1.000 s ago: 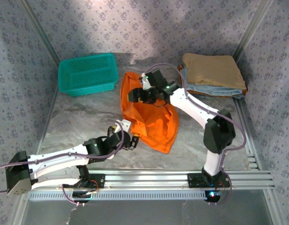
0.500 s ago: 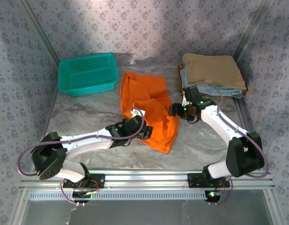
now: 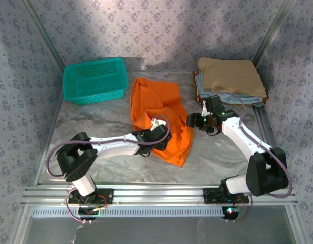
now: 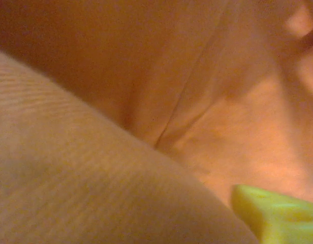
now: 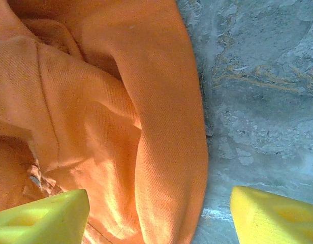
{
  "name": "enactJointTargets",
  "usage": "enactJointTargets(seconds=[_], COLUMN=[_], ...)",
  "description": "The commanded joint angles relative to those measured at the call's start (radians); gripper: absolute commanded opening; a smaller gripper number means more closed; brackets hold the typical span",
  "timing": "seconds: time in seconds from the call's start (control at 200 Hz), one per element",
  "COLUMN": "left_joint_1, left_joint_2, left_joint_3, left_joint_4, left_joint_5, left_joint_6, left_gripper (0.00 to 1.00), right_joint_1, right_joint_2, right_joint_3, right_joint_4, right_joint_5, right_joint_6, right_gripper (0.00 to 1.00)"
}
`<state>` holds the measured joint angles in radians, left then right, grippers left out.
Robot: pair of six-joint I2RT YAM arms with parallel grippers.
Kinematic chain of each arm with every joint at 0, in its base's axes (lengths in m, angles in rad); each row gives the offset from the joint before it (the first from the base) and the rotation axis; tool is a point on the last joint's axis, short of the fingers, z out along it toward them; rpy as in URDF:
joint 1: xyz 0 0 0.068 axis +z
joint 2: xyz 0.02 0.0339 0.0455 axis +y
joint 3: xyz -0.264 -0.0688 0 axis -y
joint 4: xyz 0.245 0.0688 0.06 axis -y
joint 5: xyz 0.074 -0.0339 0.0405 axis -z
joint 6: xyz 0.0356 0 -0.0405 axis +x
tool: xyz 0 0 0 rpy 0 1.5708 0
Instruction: Fold and stack the trousers
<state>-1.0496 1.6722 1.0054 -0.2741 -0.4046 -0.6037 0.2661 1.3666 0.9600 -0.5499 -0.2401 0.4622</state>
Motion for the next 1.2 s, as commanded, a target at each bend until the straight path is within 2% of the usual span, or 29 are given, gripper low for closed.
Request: enactJointTargets(seconds=[0.0,0.065,0.185,0.365,0.385,0.43,0.445,0.53,0.55,0.62,0.675,0.76,0.82,0.914,1.074,1.194], left_joint_1=[-0.001,0.018,0.127,0.431,0.456,0.498,0.509,0.521,0.522,0.519,0.5,0.433,0.353,0.193,-0.034,-0.138], left_joint_2=[-0.043,-0.102,-0.28,-0.539,-0.553,-0.574,-0.578,-0.609,-0.617,-0.644,-0.655,-0.621,-0.575,-0.483,-0.276,-0.15], left_joint_3=[0.03,0.04,0.026,-0.097,-0.108,-0.136,-0.143,-0.172,-0.178,-0.178,-0.158,-0.101,-0.07,-0.059,0.008,0.032], left_joint_4=[-0.103,-0.148,-0.202,-0.277,-0.29,-0.311,-0.317,-0.365,-0.372,-0.412,-0.456,-0.513,-0.529,-0.453,-0.454,-0.425], left_joint_5=[-0.131,-0.168,-0.173,-0.021,-0.009,0.034,0.048,0.057,0.06,0.051,0.04,0.019,0.024,0.127,0.208,0.261], left_joint_6=[-0.024,-0.013,0.01,-0.051,-0.058,-0.069,-0.07,-0.096,-0.097,-0.099,-0.092,-0.063,-0.041,0.032,0.124,0.145], left_gripper=[0.24,0.0,0.0,0.0,0.09,0.45,0.54,0.96,0.99,0.99,0.95,0.81,0.72,0.65,0.66,0.78], right_joint_1=[-0.005,-0.003,0.005,0.026,0.027,0.032,0.032,0.034,0.034,0.035,0.034,0.034,0.034,0.026,0.007,-0.002], right_joint_2=[-0.013,-0.015,-0.015,-0.018,-0.017,-0.019,-0.019,-0.023,-0.025,-0.035,-0.042,-0.05,-0.053,-0.064,-0.08,-0.093], right_joint_3=[0.027,0.028,0.028,0.01,0.009,0.006,0.006,0.01,0.011,0.013,0.013,0.018,0.017,0.008,-0.015,-0.028], right_joint_4=[-0.004,-0.004,-0.005,0.003,0.004,0.005,0.004,-0.003,-0.005,-0.01,-0.011,-0.018,-0.022,-0.025,-0.024,-0.025], right_joint_5=[-0.02,-0.02,-0.018,-0.012,-0.012,-0.013,-0.012,-0.01,-0.008,-0.002,0.002,0.007,0.014,0.021,0.013,0.012], right_joint_6=[-0.017,-0.017,-0.018,-0.016,-0.015,-0.014,-0.014,-0.018,-0.02,-0.022,-0.022,-0.023,-0.026,-0.027,-0.024,-0.024], right_gripper=[0.75,0.75,0.74,0.74,0.74,0.74,0.74,0.74,0.74,0.74,0.74,0.74,0.74,0.74,0.74,0.75])
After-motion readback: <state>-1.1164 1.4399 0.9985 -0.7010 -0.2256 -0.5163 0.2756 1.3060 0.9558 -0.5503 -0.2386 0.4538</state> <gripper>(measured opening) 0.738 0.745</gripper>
